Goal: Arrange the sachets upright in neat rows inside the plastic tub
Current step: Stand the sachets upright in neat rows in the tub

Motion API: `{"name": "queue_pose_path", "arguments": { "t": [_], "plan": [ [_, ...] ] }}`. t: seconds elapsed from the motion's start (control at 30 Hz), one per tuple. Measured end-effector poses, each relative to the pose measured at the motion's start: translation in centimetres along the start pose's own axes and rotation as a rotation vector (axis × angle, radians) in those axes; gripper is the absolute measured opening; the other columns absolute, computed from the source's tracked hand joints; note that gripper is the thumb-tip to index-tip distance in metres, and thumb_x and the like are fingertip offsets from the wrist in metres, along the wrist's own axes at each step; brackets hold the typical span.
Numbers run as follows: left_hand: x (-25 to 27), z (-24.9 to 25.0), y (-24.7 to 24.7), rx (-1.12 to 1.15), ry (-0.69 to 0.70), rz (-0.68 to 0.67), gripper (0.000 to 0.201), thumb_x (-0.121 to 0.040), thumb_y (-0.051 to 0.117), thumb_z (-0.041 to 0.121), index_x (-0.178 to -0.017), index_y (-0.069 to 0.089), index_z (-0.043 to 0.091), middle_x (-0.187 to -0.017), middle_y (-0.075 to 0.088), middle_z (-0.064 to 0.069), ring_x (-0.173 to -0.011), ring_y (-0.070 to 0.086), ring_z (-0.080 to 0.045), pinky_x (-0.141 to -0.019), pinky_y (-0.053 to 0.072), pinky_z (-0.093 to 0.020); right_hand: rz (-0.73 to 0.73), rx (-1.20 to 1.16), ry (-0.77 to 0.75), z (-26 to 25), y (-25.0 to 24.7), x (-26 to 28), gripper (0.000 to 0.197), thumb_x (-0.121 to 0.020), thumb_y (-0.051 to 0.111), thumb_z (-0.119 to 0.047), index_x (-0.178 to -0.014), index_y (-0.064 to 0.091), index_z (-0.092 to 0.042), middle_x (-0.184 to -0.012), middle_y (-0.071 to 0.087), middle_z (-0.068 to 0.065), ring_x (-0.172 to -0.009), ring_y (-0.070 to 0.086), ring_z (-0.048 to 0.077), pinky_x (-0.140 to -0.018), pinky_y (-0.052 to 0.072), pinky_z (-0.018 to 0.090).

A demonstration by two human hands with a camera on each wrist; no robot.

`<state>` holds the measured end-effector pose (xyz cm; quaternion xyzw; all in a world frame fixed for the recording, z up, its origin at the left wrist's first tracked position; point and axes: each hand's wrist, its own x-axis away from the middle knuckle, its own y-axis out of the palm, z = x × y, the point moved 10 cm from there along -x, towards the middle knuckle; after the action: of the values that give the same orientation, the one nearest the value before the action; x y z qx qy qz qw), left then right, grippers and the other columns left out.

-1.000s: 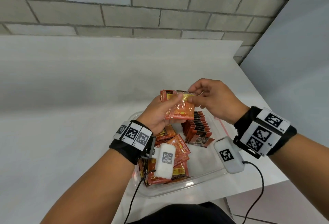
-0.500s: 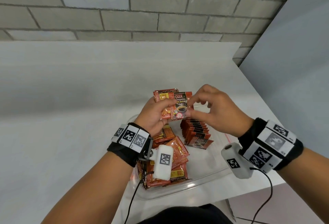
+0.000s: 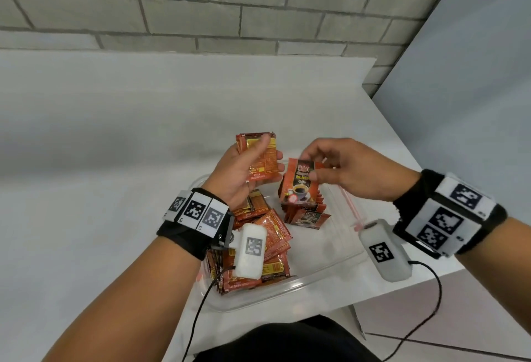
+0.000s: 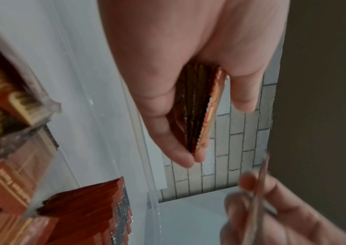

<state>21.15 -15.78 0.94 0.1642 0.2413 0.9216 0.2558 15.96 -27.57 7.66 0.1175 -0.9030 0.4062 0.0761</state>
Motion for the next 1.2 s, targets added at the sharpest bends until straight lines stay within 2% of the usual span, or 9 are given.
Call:
{"name": "queue_pose_path", "arguments": {
  "t": [0.07,0.2,0.3,0.37,0.53,0.67,0.83,0.97,1.2],
  "plan": [
    [-0.1,0.1,-0.2,0.013,0.002,0.008,0.041,-0.075,0.061,0.036,-0.105,0.06,0.008,-0.081,0.07,-0.008,-0.071,0.069,-0.021,-0.065,0.058,-0.033,-0.038,0.112,0.047,1.3,0.9,1.2,0.013,-0.086,0.067,-0.016,-0.094,0.062,-0.026,-0.094,0.067,-0.002,-0.079,0.064,0.019,-0.075,0.053,0.035],
    [-0.1,-0.1,-0.3,0.008,-0.009,0.006,0.043,-0.074,0.063,0.037,-0.107,0.059,0.009,-0.085,0.07,-0.01,-0.072,0.069,-0.023,-0.066,0.058,-0.034,-0.082,0.387,0.075,2.9,3.1,2.6,0.004,-0.088,0.062,-0.017,-0.089,0.059,-0.02,-0.086,0.064,-0.005,-0.068,0.057,0.008,-0.059,0.047,0.015],
    [-0.1,-0.1,-0.3,0.002,-0.012,0.001,0.042,-0.075,0.063,0.036,-0.106,0.059,0.009,-0.086,0.07,-0.01,-0.073,0.068,-0.023,-0.067,0.058,-0.034,-0.122,0.515,0.108,4.0,4.4,2.6,0.006,-0.087,0.059,-0.019,-0.083,0.057,-0.022,-0.084,0.063,-0.003,-0.091,0.054,0.014,-0.072,0.048,0.031],
    [-0.1,-0.1,-0.3,-0.008,-0.014,0.002,0.042,-0.075,0.064,0.036,-0.106,0.059,0.009,-0.086,0.07,-0.01,-0.074,0.069,-0.023,-0.067,0.058,-0.034,-0.149,0.576,0.131,4.7,5.2,2.5,0.003,-0.085,0.057,-0.018,-0.084,0.058,-0.021,-0.083,0.063,-0.001,-0.098,0.049,0.017,-0.071,0.049,0.034],
    [-0.1,-0.2,-0.4,-0.02,-0.017,0.006,0.04,-0.073,0.065,0.035,-0.104,0.06,0.01,-0.087,0.071,-0.009,-0.074,0.069,-0.023,-0.066,0.058,-0.034,-0.227,0.691,0.164,5.2,6.3,2.1,0.026,-0.086,0.054,-0.016,-0.065,0.042,-0.027,-0.079,0.054,-0.002,-0.072,0.045,0.016,-0.054,0.035,0.025],
    [-0.1,-0.2,-0.4,-0.012,-0.015,0.003,0.037,-0.072,0.065,0.033,-0.103,0.061,0.011,-0.085,0.071,-0.009,-0.073,0.069,-0.022,-0.064,0.058,-0.033,-0.235,0.754,0.156,5.2,6.2,1.7,0.036,-0.087,0.055,-0.018,-0.059,0.033,-0.028,-0.075,0.049,-0.003,-0.072,0.041,0.016,-0.05,0.03,0.022],
    [0.0,-0.2,-0.3,-0.006,-0.018,0.004,0.034,-0.073,0.065,0.03,-0.101,0.061,0.01,-0.084,0.071,-0.009,-0.072,0.069,-0.022,-0.064,0.058,-0.033,-0.256,0.805,0.159,5.3,6.5,1.7,0.036,-0.087,0.058,-0.02,-0.061,0.035,-0.027,-0.078,0.052,-0.003,-0.07,0.043,0.016,-0.05,0.03,0.022],
    [0.0,-0.1,-0.2,-0.012,-0.015,0.0,0.034,-0.073,0.065,0.03,-0.102,0.062,0.01,-0.083,0.071,-0.008,-0.072,0.069,-0.022,-0.065,0.058,-0.034,-0.252,0.913,0.13,4.6,6.8,1.7,0.014,-0.09,0.053,-0.019,-0.079,0.044,-0.02,-0.092,0.06,0.003,-0.073,0.048,0.022,-0.06,0.037,0.027],
    [0.0,-0.2,-0.3,-0.013,-0.02,0.004,0.026,-0.08,0.063,0.026,-0.1,0.062,0.01,-0.083,0.071,-0.008,-0.072,0.069,-0.022,-0.063,0.057,-0.033,-0.21,0.99,0.076,3.8,7.1,1.1,0.011,-0.094,0.044,-0.013,-0.085,0.048,-0.018,-0.099,0.062,0.003,-0.075,0.051,0.023,-0.064,0.028,0.027]
  ]
}}
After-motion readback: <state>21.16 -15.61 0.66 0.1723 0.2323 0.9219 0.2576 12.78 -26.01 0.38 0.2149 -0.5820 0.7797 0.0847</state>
